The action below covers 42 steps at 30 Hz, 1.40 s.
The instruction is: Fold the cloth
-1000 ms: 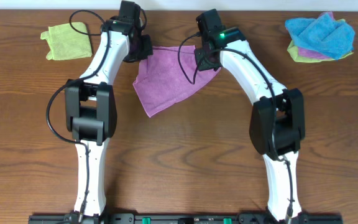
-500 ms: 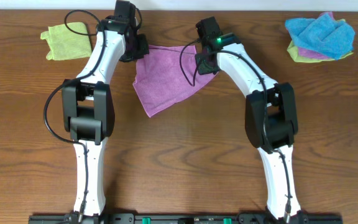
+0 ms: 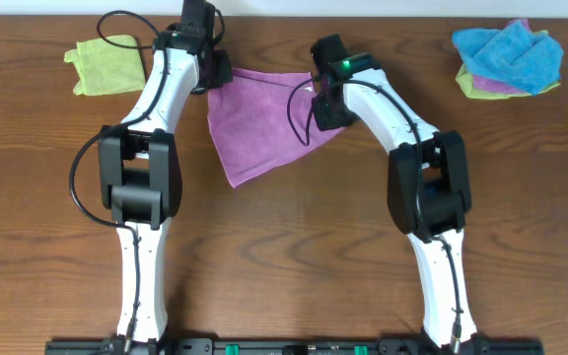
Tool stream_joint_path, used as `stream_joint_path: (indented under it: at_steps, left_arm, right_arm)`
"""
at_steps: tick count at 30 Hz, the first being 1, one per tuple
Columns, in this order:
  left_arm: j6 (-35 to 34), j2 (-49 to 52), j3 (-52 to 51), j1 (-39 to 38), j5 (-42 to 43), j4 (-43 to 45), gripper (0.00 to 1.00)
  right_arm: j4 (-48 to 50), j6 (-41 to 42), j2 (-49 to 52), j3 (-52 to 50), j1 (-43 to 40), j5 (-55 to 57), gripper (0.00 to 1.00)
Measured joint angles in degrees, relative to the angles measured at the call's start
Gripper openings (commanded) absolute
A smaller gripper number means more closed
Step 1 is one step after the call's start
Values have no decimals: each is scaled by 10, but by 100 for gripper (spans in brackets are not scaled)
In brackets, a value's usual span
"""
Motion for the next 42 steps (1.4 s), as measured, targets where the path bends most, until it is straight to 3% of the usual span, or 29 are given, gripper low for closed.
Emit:
stream_joint_path:
  at_steps: [9,19,32,42]
  left_arm:
    - [16,0,0,1,-2,22,6]
    - [32,0,0,13,-2,22,6]
    - [46,0,0,23,-2,24,6]
    - [45,0,0,43,-11,25,6]
  right_arm:
    - [-81,26,-1,3,25,-31,1]
    - [-115,42,-1,3,64,-61,1]
    - [-147,40,1,1,64,-171,1]
    - [-162,39,3,7,64,-188,1]
